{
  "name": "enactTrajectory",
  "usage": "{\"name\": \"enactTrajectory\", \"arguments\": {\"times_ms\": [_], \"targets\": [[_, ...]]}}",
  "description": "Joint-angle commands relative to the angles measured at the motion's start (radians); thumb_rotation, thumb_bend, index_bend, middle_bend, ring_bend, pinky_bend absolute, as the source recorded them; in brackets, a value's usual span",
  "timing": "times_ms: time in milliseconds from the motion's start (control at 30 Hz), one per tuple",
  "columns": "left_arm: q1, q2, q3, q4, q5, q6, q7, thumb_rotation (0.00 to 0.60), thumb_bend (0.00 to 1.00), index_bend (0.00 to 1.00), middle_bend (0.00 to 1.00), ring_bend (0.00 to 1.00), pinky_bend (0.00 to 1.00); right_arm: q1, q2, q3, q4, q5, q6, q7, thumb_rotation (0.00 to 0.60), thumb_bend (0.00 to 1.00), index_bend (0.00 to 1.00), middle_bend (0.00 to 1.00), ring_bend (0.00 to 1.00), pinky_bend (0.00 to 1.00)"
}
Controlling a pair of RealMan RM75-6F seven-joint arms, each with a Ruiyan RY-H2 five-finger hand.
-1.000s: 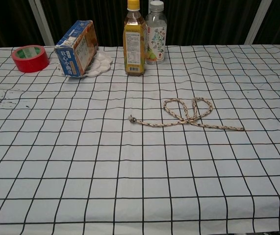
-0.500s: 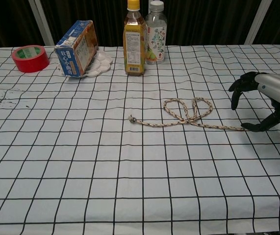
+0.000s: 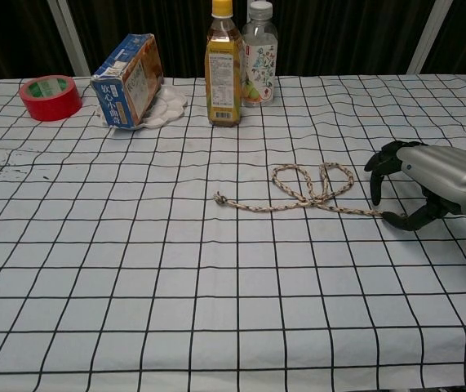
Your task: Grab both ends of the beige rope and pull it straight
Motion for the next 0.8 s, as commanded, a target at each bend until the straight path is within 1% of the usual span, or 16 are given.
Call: {"name": "enactTrajectory", "arguments": {"times_ms": [33,433,800], "targets": [[0.001,0.0,0.0,0.001,-0.001,0.0,-0.001,0.6,0.15,0.09,0.02,0.0,0.0,0.002,-0.005,-0.001,0.006,0.005,-0.003,0.002,0.6,0.32,0.52,0.18,0.0,0.0],[0.003,0.001,0.0,0.003,-0.003,0.003,-0.004,0.6,0.15,0.09,0.02,0.0,0.0,0.01,-0.018,-0.005,0.027,0.018,-0.009,0.007,0.6,0.32,0.52,0.18,0.0,0.0],[0.002,-0.001,-0.001,0.006,-0.006,0.002,-0.004,0.6,0.15,0.09,0.02,0.0,0.0,0.016,-0.018,-0.008,0.029,0.028,-0.015,0.006,0.6,0.36,0.54,0.18,0.0,0.0]]}}
